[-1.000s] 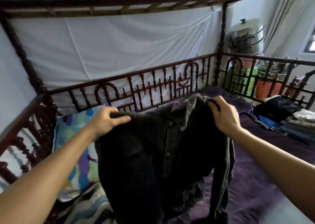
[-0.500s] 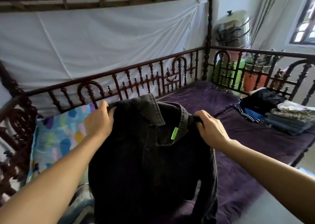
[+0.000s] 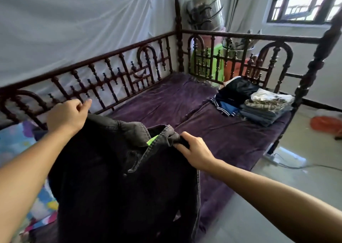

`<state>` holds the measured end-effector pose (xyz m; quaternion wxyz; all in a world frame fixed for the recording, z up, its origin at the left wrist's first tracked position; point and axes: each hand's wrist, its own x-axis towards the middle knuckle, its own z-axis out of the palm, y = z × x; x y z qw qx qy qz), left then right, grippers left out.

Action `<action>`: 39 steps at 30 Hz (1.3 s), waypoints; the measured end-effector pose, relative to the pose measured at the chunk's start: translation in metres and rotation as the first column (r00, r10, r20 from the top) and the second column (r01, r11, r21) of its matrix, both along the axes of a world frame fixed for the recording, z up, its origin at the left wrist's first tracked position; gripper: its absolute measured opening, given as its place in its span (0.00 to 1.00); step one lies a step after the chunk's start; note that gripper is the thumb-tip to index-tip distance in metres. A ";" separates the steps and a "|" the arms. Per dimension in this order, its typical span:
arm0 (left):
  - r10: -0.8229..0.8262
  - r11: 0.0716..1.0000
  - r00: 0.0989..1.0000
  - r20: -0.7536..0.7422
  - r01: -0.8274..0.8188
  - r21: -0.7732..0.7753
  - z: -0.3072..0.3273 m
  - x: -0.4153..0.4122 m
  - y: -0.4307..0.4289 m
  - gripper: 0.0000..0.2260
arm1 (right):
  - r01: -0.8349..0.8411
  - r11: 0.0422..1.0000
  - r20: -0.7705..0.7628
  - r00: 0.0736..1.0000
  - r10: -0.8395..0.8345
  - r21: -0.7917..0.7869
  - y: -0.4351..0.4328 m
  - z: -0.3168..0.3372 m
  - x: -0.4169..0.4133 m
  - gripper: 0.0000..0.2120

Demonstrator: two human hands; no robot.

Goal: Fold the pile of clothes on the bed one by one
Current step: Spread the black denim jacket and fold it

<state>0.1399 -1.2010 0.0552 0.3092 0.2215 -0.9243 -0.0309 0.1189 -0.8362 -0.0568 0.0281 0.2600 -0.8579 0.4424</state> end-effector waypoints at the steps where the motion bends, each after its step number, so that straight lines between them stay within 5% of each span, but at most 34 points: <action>1: -0.013 1.000 0.998 0.056 0.014 -0.015 -0.005 -0.012 0.011 0.28 | 0.050 0.999 0.017 0.999 -0.050 -0.015 0.013 -0.006 -0.013 0.10; 5: -0.149 0.975 0.937 0.315 0.193 -0.114 -0.017 -0.066 0.050 0.30 | 0.225 0.973 0.090 0.972 -0.219 -0.059 0.057 -0.027 -0.066 0.05; 8: -0.246 0.922 0.873 0.421 0.344 -0.176 -0.031 -0.119 0.077 0.21 | 0.297 0.952 0.132 0.949 -0.286 -0.079 0.085 -0.041 -0.103 0.04; 19: -0.436 0.892 0.883 0.176 0.450 -0.044 -0.087 -0.365 0.209 0.14 | 0.471 0.881 0.058 0.880 -0.472 0.035 0.172 -0.073 -0.237 0.05; 26: -0.494 0.869 0.848 0.190 0.482 0.110 -0.138 -0.478 0.294 0.13 | 0.626 0.758 0.090 0.757 -0.647 0.182 0.248 -0.117 -0.349 0.06; 31: -0.450 0.893 0.785 0.425 0.399 0.209 -0.218 -0.547 0.341 0.11 | 0.555 0.753 0.286 0.702 -0.652 0.353 0.292 -0.198 -0.436 0.06; 36: -0.351 0.936 0.645 0.679 0.217 0.278 -0.307 -0.613 0.381 0.15 | 0.303 0.737 0.518 0.553 -0.652 0.604 0.340 -0.291 -0.510 0.13; 39: -0.373 0.928 0.535 0.758 0.197 0.317 -0.351 -0.634 0.409 0.15 | 0.143 0.718 0.523 0.590 -0.615 0.682 0.364 -0.326 -0.537 0.19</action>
